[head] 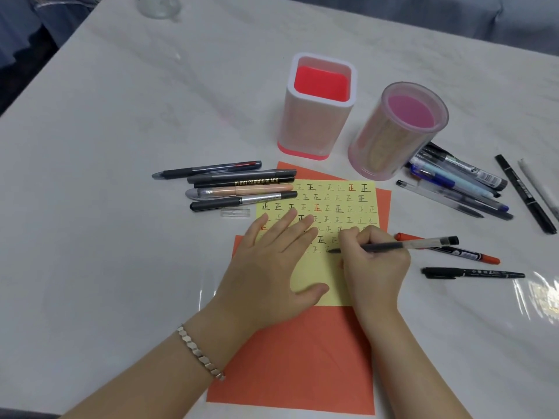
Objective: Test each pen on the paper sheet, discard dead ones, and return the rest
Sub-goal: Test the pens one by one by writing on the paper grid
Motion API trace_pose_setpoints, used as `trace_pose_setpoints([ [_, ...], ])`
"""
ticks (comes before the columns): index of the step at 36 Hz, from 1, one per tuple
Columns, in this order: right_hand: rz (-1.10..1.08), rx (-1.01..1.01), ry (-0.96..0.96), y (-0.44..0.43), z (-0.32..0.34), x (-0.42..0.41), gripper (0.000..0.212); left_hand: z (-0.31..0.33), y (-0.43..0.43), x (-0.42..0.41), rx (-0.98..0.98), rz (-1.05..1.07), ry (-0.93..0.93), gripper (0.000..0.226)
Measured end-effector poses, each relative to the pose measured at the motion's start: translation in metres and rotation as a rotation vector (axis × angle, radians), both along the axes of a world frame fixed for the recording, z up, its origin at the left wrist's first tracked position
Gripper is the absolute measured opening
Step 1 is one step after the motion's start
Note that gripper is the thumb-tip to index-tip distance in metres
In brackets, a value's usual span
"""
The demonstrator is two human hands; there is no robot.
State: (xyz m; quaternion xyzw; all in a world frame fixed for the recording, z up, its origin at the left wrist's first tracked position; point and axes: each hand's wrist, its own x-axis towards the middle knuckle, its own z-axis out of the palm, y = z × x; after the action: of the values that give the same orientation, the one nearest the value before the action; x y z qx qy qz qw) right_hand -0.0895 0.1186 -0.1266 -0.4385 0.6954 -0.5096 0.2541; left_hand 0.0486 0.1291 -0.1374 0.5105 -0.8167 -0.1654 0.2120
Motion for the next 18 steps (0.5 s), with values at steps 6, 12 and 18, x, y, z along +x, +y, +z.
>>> trace_pose_setpoints([
  [6,0.02,-0.012,0.003,0.0001,0.0012,0.0013,0.032,-0.0002,0.0,0.0002,-0.003,-0.001,0.001,0.073],
  [12,-0.007,-0.018,0.019,0.0007,0.0005,0.0006,0.029,-0.0003,0.0003,0.0006,0.002,-0.002,-0.001,0.073],
  [18,-0.046,-0.027,0.016,0.0016,0.0027,0.0,0.031,-0.0005,0.0,0.0007,0.003,-0.006,-0.01,0.073],
])
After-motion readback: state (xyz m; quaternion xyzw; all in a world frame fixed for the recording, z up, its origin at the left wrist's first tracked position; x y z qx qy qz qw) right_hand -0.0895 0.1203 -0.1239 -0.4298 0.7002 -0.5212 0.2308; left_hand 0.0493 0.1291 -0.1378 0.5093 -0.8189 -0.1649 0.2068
